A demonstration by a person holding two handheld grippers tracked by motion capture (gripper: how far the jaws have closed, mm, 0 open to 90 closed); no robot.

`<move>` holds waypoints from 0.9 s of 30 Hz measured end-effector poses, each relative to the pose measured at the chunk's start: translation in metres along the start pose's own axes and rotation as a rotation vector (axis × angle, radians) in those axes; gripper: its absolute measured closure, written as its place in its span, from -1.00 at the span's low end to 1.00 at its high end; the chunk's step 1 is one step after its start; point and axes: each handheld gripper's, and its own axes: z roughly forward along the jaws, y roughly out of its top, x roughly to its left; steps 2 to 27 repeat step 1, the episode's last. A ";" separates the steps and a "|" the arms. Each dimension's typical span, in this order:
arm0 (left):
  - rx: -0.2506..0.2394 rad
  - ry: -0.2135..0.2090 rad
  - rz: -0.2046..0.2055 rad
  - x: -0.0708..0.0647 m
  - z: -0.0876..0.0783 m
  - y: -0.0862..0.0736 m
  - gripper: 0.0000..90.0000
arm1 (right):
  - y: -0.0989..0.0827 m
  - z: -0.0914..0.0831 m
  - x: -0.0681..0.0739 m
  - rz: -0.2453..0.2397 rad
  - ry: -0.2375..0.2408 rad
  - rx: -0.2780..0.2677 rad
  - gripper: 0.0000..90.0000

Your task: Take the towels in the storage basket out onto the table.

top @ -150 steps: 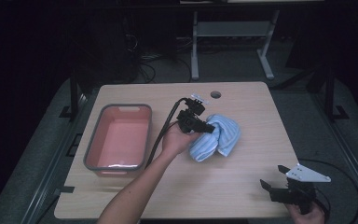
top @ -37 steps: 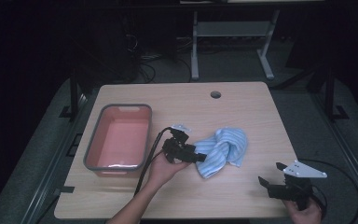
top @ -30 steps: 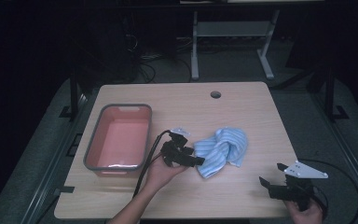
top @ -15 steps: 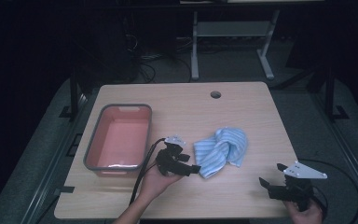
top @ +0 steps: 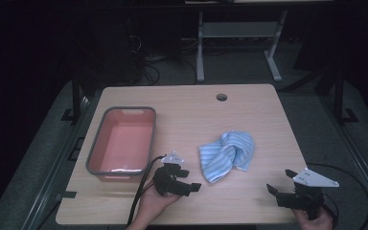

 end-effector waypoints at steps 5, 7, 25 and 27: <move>-0.006 0.002 0.003 -0.001 -0.001 -0.002 -0.39 | 0.000 0.000 0.000 -0.006 0.001 -0.006 -0.68; -0.006 0.002 0.003 -0.001 -0.001 -0.002 -0.39 | 0.000 0.000 0.000 -0.006 0.001 -0.006 -0.68; -0.006 0.002 0.003 -0.001 -0.001 -0.002 -0.39 | 0.000 0.000 0.000 -0.006 0.001 -0.006 -0.68; -0.006 0.002 0.003 -0.001 -0.001 -0.002 -0.39 | 0.000 0.000 0.000 -0.006 0.001 -0.006 -0.68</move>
